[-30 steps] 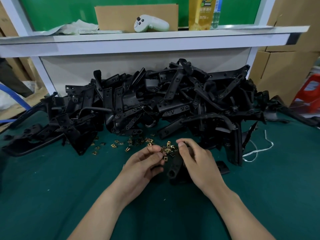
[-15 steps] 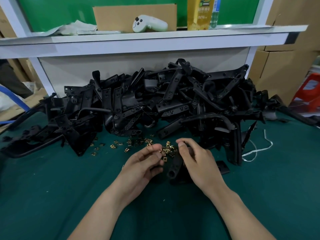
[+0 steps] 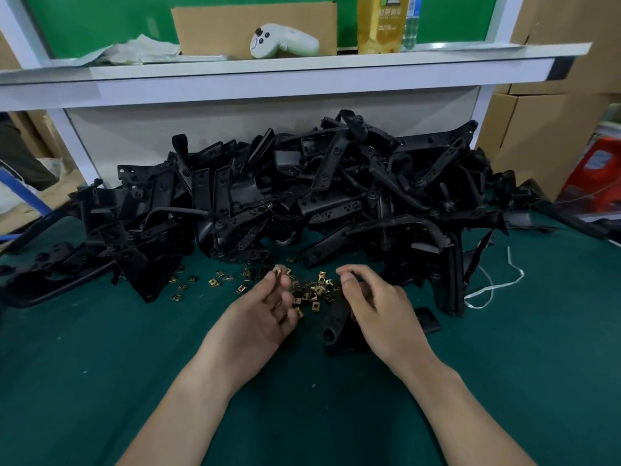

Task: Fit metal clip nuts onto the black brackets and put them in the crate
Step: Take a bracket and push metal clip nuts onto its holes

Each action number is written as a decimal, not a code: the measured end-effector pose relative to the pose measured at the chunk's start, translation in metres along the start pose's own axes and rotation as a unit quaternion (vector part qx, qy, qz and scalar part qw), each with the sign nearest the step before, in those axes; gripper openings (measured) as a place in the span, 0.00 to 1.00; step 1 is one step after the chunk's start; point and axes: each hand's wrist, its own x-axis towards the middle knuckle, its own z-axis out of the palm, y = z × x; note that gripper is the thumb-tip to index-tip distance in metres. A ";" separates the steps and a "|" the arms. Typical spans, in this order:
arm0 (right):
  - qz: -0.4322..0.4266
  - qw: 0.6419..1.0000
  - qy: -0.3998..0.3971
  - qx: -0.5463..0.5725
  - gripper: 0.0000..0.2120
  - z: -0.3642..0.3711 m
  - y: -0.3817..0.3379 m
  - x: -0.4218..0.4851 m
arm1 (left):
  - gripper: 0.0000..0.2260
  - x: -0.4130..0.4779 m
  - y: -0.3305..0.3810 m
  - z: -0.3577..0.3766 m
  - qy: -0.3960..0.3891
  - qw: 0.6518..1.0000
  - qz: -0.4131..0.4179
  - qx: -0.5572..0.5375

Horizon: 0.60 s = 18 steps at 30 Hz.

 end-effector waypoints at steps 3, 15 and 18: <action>-0.004 1.000 -0.002 0.005 0.13 -0.001 0.000 0.000 | 0.06 -0.001 0.003 -0.002 0.008 0.999 0.016 -0.045; -0.012 1.000 -0.002 0.007 0.15 0.001 0.002 0.000 | 0.05 -0.001 0.002 -0.002 0.010 0.999 0.029 -0.037; -0.013 1.000 -0.002 0.004 0.14 0.000 0.003 0.000 | 0.05 -0.001 0.002 -0.001 0.011 0.999 0.029 -0.036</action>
